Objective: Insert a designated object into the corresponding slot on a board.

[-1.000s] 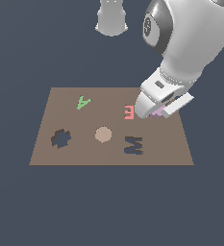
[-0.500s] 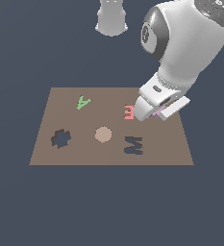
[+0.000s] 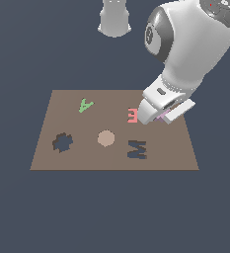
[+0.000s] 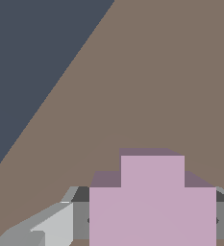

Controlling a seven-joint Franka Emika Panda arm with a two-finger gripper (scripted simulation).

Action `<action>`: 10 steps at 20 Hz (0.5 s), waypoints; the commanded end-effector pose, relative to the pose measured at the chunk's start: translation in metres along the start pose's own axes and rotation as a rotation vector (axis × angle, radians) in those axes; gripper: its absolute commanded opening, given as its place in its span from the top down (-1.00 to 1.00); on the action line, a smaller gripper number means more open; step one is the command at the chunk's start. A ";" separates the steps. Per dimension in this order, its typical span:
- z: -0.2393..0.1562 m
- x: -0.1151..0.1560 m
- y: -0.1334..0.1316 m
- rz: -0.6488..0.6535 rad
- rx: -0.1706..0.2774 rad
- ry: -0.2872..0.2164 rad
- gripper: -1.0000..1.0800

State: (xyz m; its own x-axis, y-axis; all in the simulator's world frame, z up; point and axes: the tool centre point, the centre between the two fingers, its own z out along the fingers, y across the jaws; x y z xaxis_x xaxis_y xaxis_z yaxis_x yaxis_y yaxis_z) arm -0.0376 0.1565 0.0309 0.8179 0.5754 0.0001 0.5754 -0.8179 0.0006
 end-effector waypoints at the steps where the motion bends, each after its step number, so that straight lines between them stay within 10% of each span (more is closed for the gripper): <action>1: 0.000 0.001 0.001 0.007 0.000 0.000 1.00; 10: -0.001 0.015 0.024 0.134 0.000 0.000 1.00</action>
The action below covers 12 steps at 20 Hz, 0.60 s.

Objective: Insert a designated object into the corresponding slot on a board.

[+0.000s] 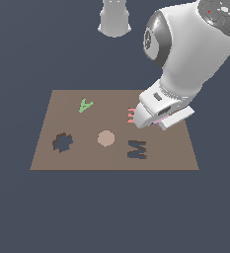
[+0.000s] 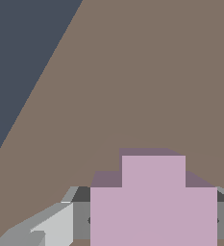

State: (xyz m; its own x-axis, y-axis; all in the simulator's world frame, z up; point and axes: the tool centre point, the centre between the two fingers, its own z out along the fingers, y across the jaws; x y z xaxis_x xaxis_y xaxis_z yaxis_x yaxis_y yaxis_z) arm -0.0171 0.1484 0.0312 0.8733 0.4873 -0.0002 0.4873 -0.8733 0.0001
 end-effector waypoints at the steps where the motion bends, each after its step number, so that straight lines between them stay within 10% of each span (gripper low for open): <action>1: -0.001 0.007 0.010 0.054 0.000 0.001 1.00; 12: -0.003 0.037 0.090 0.457 0.000 0.001 1.00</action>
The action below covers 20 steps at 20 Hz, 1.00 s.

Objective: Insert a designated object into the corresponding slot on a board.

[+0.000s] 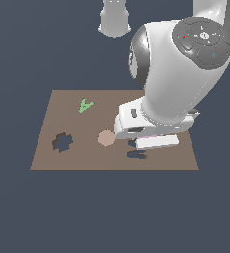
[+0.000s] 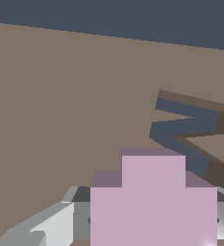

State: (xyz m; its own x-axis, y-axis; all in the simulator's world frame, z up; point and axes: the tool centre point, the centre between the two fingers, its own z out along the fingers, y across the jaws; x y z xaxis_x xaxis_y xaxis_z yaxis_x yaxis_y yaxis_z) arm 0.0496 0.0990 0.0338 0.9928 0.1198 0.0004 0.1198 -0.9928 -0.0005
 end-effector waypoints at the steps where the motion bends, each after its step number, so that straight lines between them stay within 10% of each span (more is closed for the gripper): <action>1: -0.001 0.013 0.021 0.112 0.000 0.001 1.00; 20: -0.005 0.033 0.176 0.845 0.000 0.001 1.00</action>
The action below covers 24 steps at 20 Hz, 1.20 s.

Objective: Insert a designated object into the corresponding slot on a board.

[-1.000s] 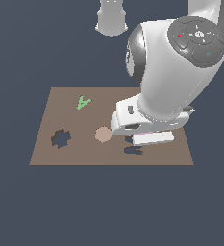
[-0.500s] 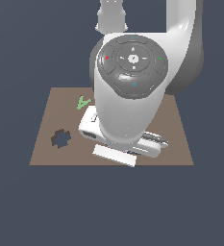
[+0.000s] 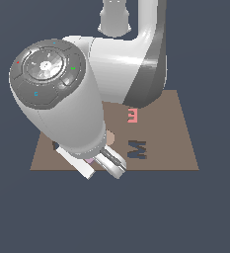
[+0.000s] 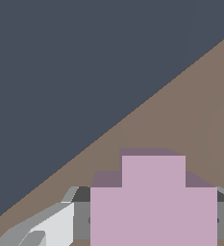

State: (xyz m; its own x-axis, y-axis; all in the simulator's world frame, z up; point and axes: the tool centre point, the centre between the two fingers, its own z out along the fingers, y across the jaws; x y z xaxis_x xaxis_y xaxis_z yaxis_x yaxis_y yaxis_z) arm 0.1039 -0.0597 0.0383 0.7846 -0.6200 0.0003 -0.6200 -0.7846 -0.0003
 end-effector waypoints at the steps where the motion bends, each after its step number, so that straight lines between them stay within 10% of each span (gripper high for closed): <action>1: -0.001 0.011 0.017 0.092 0.000 0.000 1.00; 13: -0.002 0.034 0.092 0.448 0.000 0.000 1.00; 24: -0.003 0.034 0.106 0.514 -0.001 -0.001 1.00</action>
State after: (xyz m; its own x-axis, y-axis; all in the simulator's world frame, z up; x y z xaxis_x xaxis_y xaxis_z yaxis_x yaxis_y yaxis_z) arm 0.0636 -0.1653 0.0405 0.3758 -0.9267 -0.0005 -0.9267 -0.3758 0.0012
